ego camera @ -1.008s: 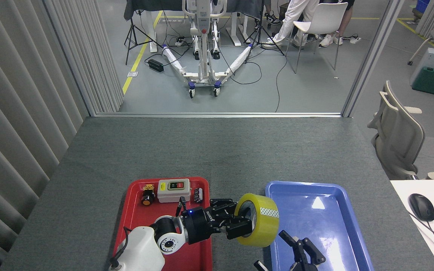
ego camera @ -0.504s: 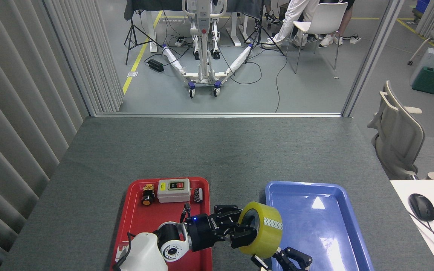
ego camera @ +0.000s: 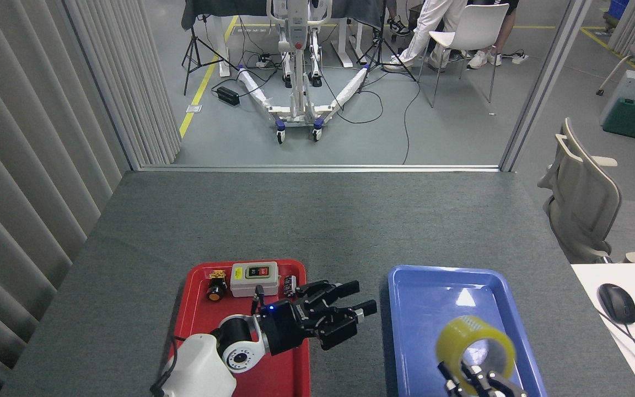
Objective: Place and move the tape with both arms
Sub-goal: 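Release the tape into the blue tray and withdraw the left gripper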
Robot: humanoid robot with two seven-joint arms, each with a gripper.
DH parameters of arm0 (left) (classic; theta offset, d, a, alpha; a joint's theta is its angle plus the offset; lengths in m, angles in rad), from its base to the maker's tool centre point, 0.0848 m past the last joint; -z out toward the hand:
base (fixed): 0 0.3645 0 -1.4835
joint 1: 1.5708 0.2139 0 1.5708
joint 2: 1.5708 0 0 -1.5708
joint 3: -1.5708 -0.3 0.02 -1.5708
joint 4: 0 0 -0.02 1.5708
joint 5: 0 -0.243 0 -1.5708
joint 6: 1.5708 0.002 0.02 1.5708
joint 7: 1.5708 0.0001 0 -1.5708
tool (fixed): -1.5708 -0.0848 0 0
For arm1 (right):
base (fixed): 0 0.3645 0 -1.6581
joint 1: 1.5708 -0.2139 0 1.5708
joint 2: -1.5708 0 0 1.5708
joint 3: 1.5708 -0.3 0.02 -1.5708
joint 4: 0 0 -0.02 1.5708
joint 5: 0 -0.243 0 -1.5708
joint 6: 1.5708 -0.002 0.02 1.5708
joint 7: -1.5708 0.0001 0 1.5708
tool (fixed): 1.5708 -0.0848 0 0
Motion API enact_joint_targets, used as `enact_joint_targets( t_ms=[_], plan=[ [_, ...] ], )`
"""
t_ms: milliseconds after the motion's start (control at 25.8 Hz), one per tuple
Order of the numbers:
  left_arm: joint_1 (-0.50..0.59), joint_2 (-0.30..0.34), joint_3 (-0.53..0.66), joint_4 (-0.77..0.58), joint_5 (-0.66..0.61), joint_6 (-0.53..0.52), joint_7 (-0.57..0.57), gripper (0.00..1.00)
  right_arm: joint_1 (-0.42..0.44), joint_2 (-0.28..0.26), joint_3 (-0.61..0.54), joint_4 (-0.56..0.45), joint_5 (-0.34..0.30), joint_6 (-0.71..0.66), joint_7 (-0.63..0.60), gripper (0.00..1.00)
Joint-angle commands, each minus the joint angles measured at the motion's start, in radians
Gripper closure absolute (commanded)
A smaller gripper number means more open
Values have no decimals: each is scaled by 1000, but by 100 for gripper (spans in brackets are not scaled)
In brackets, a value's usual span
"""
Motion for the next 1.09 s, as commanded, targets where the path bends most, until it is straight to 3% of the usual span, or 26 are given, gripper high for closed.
enact_joint_targets(
  t_ms=[0,39,116,233,349,465,581,853,891,1047],
  plan=[
    [5,49,79,-27,2,1,4,0,9,-7,-57,7,-39,150,91,100],
    [9,72,91,-46,2,1,13,0,3,-10,-62,8,-64,204,139,100],
    [77,140,142,-105,-7,125,95,0,-28,-18,-60,10,-111,288,243,100],
    [207,249,193,-219,-38,314,331,0,-80,-43,-45,50,-148,344,329,100],
    [350,331,220,-340,-200,475,474,1,-143,-47,16,120,-193,364,384,100],
    [485,347,234,-463,-357,668,490,1,-187,-49,69,179,-271,362,438,100],
    [495,333,232,-466,-483,710,487,1,-189,-46,92,186,-292,354,449,100],
    [494,302,243,-415,-470,799,461,0,-186,-39,124,182,-297,313,449,100],
    [492,299,249,-411,-441,808,461,0,-184,-38,124,182,-297,302,449,91],
    [486,287,272,-411,-329,799,461,0,-179,-33,122,183,-297,305,438,13]
  ],
)
